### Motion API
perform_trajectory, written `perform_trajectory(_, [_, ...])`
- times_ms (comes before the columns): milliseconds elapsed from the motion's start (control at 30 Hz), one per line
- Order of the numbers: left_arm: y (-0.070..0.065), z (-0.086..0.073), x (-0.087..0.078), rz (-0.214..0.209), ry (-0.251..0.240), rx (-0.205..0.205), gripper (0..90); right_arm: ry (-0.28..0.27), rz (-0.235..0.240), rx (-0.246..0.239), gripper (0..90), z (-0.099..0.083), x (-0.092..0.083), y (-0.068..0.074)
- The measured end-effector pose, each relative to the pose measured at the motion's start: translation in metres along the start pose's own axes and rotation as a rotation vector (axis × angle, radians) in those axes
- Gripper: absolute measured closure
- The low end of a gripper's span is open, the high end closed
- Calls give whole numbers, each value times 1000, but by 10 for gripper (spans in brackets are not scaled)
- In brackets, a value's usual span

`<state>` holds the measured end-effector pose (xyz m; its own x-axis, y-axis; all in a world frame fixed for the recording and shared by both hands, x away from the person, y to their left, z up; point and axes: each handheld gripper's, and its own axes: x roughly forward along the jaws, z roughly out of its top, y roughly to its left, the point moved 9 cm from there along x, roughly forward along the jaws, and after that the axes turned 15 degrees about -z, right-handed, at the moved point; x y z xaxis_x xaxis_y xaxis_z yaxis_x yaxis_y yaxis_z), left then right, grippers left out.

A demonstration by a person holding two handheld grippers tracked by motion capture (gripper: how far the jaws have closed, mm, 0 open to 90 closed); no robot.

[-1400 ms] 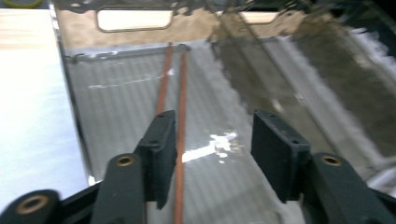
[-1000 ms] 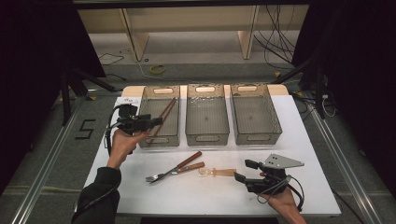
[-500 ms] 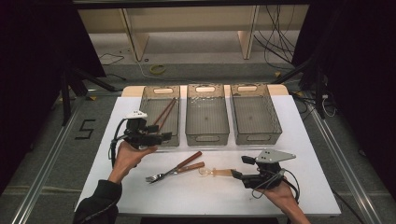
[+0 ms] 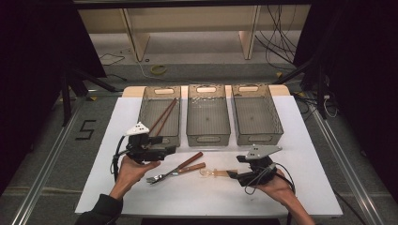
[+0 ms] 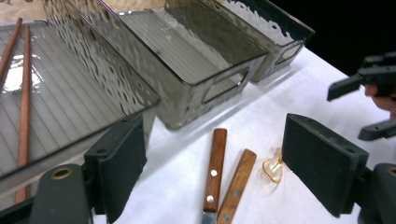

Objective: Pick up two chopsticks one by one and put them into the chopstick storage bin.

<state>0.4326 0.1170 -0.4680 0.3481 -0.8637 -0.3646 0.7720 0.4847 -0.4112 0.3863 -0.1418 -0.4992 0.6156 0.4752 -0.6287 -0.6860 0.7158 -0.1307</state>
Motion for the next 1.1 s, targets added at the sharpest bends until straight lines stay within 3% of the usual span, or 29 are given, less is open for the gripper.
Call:
perform_trajectory(100, [-5, -6, 0, -1, -16, 18, 214, 28, 12, -24, 331, 1, 5, 0])
perform_trajectory(300, [-16, -16, 5, -17, 2, 43, 211, 69, 11, -59, 338, 2, 14, -2])
perform_trajectory(467, [-20, -24, 6, -3, 31, 78, 209, 84, 21, -67, 339, 2, 18, -4])
perform_trajectory(700, [-22, -30, 5, -13, 36, 72, 207, 122, 47, -95, 346, 1, 25, -2])
perform_trajectory(1100, [-25, -38, 4, -10, 49, 104, 202, 190, 78, -149, 363, -6, 34, 0])
